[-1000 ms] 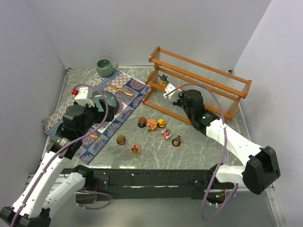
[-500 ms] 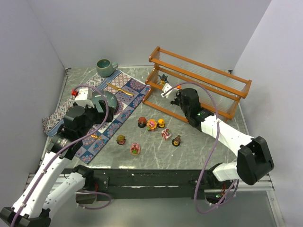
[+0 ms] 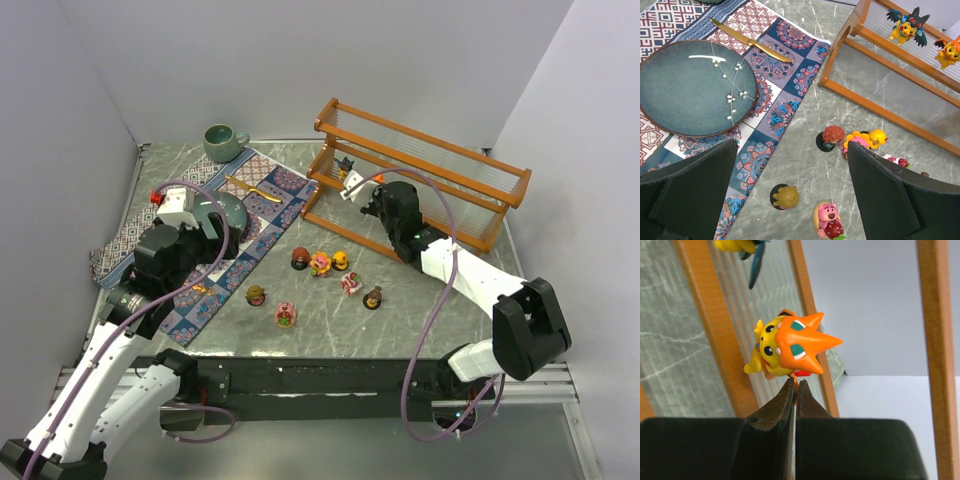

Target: Place and organize the plastic toys onto the shelf

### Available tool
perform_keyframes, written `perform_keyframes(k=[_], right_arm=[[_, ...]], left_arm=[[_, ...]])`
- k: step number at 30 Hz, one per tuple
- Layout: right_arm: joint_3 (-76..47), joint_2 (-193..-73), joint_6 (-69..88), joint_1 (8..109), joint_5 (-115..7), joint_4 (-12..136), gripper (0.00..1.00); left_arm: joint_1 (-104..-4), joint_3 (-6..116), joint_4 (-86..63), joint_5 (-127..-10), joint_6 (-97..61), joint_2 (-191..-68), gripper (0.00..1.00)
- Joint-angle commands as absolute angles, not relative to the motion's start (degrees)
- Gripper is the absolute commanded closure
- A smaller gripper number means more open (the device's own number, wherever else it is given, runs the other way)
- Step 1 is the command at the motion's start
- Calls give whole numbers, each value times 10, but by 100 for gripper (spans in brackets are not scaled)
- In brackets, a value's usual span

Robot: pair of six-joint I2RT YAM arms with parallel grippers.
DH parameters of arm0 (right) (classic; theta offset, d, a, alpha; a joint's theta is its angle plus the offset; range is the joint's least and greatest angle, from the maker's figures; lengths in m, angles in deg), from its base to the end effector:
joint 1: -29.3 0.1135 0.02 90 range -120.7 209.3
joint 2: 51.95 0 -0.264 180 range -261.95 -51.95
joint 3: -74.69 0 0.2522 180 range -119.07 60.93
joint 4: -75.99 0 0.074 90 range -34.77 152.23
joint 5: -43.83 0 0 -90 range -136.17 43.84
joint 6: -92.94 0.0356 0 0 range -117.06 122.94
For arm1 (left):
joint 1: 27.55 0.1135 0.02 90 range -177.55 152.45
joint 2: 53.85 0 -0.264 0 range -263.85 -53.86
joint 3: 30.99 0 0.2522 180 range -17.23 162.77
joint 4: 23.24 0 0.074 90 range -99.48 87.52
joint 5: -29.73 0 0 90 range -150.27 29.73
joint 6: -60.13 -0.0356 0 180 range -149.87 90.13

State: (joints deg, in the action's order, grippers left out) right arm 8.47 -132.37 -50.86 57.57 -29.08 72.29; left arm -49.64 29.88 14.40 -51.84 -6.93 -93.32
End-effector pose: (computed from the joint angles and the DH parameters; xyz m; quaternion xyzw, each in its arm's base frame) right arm 0.2897 0.1439 0.2787 -0.4589 0.6605 -0.2457 0.5410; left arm 0.1464 -0.0538 0.3428 -0.0500 0.7974 -0.1749 0.5754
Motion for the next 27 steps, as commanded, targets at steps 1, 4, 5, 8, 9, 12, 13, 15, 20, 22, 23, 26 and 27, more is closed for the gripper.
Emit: perform_keyframes(k=[1,4,5,8,9,12,13,15,20,22,23,26,27], right_arm=[[52,-1335,-516,567,-293,767,100],[48,-1342,-514,565,-300,766,100],[46,-1345,-512,564,-302,766,100],[45,-1351,-507,560,-310,767,100],[45,-1354,-507,558,-310,768,100],[45,-1359,-503,555,-313,770,100],[45,-1361,-502,555,-315,770,100],[43,-1363,-501,554,-316,766,99],[39,-1367,-494,550,-325,759,95],[37,-1370,-489,550,-330,755,94],[36,-1371,-488,550,-330,752,92],[37,-1371,-484,549,-332,754,87],[37,-1370,-481,549,-332,754,85]], left_arm=[[-494,297,133,-518,-83,-925,3],[-494,297,133,-518,-83,-924,3],[-494,297,132,-518,-83,-924,3],[-494,297,133,-517,-83,-925,3],[-494,297,133,-518,-83,-924,3],[-494,297,133,-519,-83,-925,3],[-494,297,133,-519,-84,-925,3],[-494,297,133,-520,-84,-926,3],[-493,297,133,-519,-84,-925,3],[-493,296,133,-519,-83,-924,3],[-493,296,133,-519,-83,-924,3],[-493,296,132,-519,-84,-924,3],[-493,296,133,-519,-84,-924,3]])
